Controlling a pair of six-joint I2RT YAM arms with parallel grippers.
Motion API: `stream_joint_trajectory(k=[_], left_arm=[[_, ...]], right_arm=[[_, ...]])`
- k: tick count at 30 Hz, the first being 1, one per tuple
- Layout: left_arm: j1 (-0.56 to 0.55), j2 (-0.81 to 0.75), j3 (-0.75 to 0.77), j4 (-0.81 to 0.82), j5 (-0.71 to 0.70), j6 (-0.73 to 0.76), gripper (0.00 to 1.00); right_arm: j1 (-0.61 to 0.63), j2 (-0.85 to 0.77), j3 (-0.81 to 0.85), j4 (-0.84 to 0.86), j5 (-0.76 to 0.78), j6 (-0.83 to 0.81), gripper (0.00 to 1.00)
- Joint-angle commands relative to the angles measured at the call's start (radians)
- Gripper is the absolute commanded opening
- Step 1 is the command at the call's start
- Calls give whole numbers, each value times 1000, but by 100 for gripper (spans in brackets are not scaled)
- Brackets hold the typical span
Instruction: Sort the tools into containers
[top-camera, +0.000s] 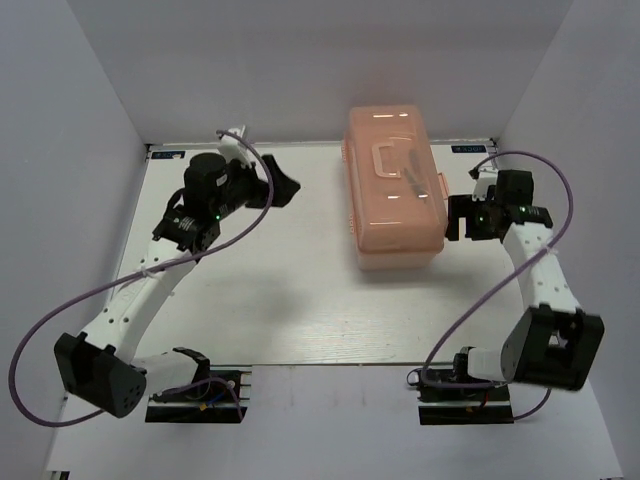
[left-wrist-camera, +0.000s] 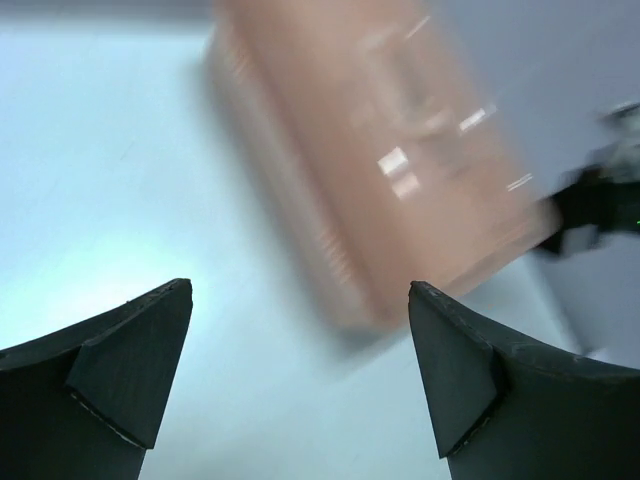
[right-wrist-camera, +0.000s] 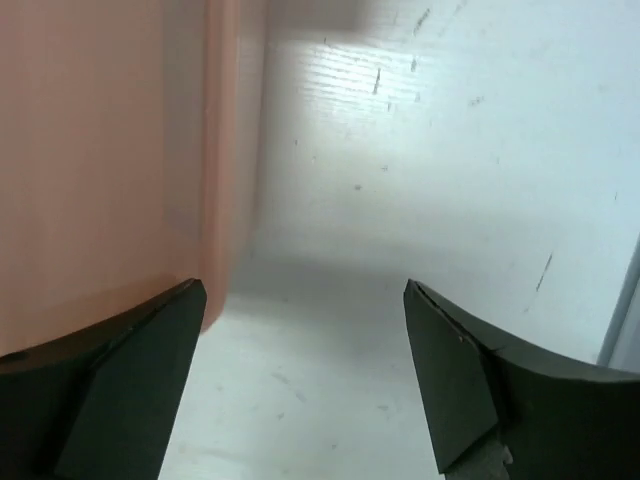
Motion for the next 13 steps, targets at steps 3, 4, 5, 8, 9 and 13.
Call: stream_joint_trajectory(k=[3, 4, 5, 8, 9, 13], left_arm=[[6, -103, -248, -338, -191, 256, 100], [6, -183, -282, -329, -216, 267, 100], [-5, -227, -310, -317, -216, 267, 100], [-5, -333, -370, -263, -191, 282, 100], [-5, -376, -391, -246, -191, 282, 100], [-5, -400, -439, -219, -191, 292, 100]], right_arm=[[3, -329, -201, 167, 59, 86, 91], [-2, -364, -258, 173, 38, 97, 91], [-2, -452, -272, 172, 21, 99, 91], [0, -572, -336, 164, -35, 146, 91], [1, -596, -358, 161, -57, 161, 91], [0, -703, -436, 148, -71, 220, 91]])
